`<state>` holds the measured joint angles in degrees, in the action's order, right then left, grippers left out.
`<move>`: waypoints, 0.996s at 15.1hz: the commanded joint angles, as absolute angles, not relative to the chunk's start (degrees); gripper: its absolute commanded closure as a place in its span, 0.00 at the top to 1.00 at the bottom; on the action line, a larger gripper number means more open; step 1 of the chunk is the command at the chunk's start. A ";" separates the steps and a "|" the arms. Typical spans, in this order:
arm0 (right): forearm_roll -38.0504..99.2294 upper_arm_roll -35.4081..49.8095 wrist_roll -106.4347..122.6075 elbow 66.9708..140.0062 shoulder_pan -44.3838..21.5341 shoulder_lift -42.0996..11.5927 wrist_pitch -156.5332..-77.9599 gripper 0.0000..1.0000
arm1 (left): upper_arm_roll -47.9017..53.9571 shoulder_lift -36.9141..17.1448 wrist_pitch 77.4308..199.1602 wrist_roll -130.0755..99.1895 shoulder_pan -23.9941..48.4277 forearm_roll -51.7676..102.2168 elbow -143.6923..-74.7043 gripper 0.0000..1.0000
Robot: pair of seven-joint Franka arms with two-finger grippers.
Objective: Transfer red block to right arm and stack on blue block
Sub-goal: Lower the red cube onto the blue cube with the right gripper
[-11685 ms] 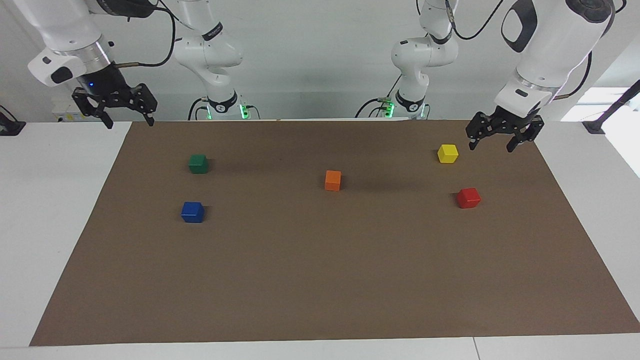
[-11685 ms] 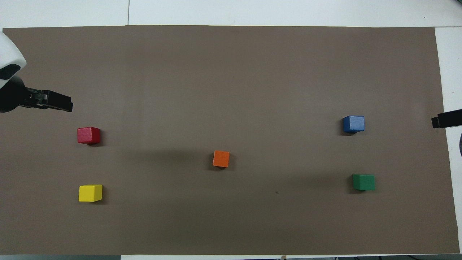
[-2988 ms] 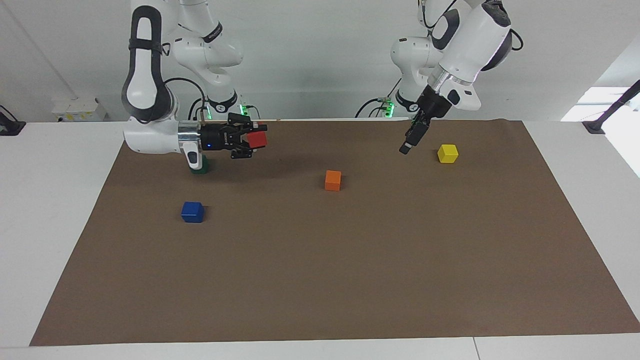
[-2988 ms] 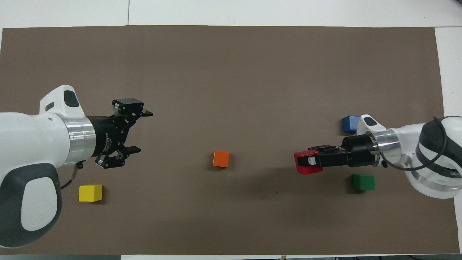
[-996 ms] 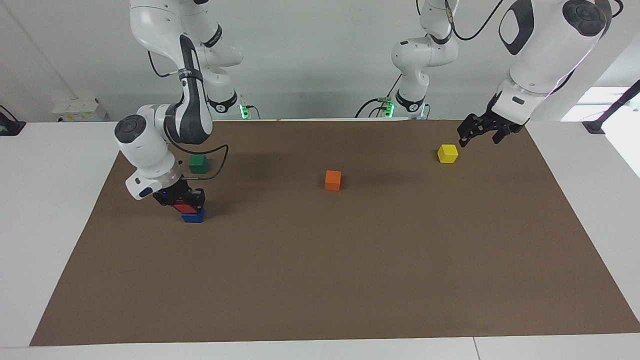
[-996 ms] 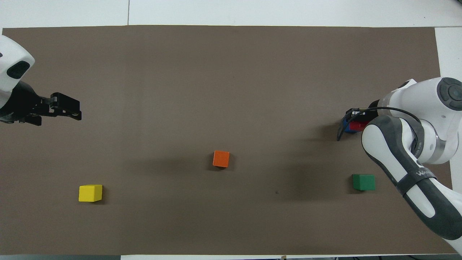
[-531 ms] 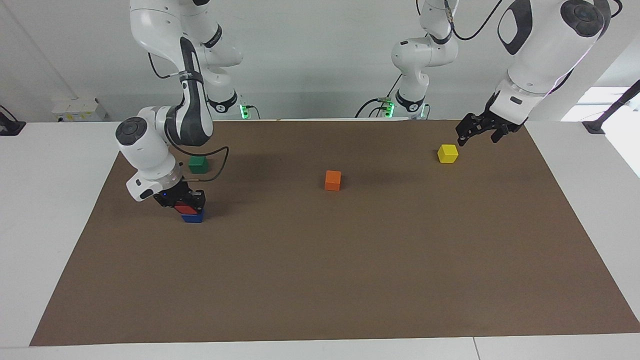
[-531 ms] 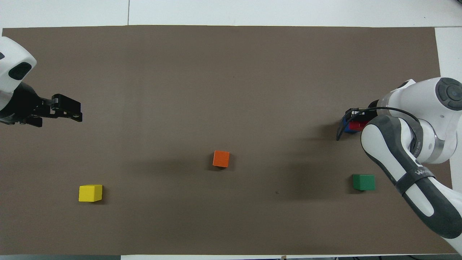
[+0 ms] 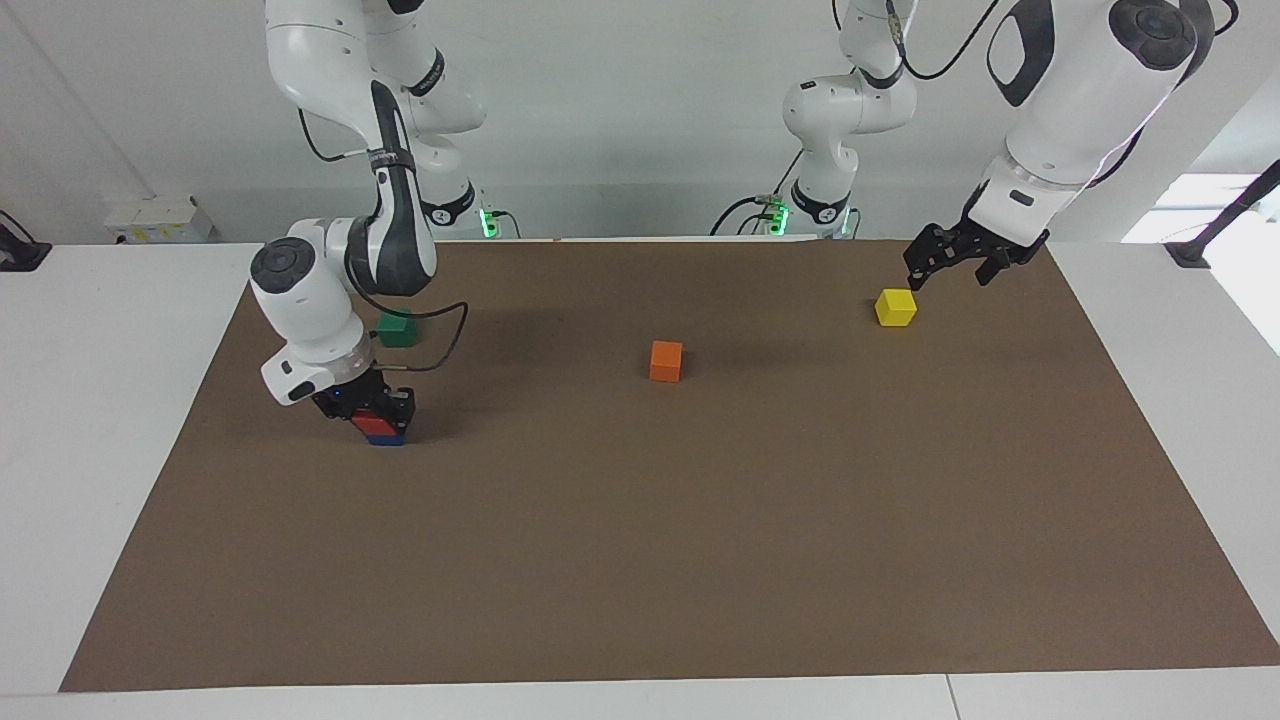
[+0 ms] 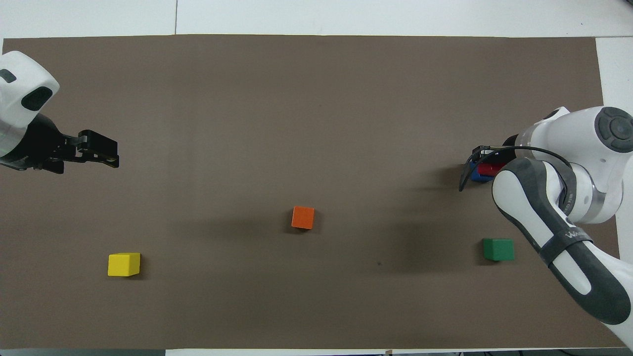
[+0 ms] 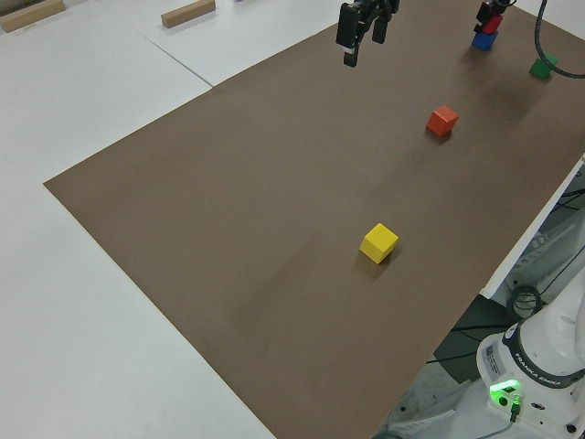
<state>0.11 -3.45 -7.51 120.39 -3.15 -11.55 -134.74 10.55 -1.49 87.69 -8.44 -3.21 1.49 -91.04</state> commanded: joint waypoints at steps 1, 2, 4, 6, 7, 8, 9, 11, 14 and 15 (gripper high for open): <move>-1.05 -3.34 -9.49 120.94 -3.61 -14.15 -136.41 0.00 | 10.11 -1.32 89.90 -8.00 -1.59 0.26 -90.70 1.00; -1.23 -3.34 -9.49 120.94 -3.52 -14.15 -136.41 0.00 | 10.02 -1.23 90.61 -8.09 -1.67 0.26 -90.62 1.00; -1.23 -3.25 -9.58 121.11 -3.34 -14.33 -136.49 0.00 | 10.11 -1.23 90.79 -8.26 -2.20 0.26 -90.44 1.00; -1.23 -3.25 -9.49 121.55 -3.08 -14.33 -137.10 0.00 | 10.11 -0.88 90.62 -8.17 -2.28 0.26 -90.97 1.00; -1.23 -3.25 -9.58 122.16 -3.08 -14.33 -137.72 0.00 | 10.11 -0.79 90.44 -8.35 -2.37 0.26 -90.97 1.00; -1.23 -3.25 -9.58 122.69 -3.08 -14.33 -138.59 0.00 | 10.11 -0.79 90.27 -8.35 -2.37 0.26 -90.97 1.00; -1.23 -3.25 -9.58 122.87 -3.08 -14.33 -139.21 0.18 | 10.19 -0.79 90.26 -8.35 -2.20 0.26 -91.05 1.00; -1.23 -3.25 -9.76 123.05 -3.08 -14.33 -139.31 0.50 | 10.20 -0.79 90.35 -8.35 -2.02 0.26 -91.14 1.00; -1.23 -3.25 -9.84 123.13 -2.99 -14.33 -139.39 0.71 | 10.20 -0.44 90.18 -8.26 -2.20 0.26 -91.49 1.00; -1.23 -3.25 -9.84 123.13 -2.99 -14.33 -139.31 0.75 | 10.11 -0.35 90.00 -8.26 -2.37 0.35 -91.58 1.00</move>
<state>-0.14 -3.52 -8.10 121.55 -3.38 -12.53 -137.18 10.47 -1.44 90.33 -8.43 -2.59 1.49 -90.99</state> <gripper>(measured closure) 0.379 0.000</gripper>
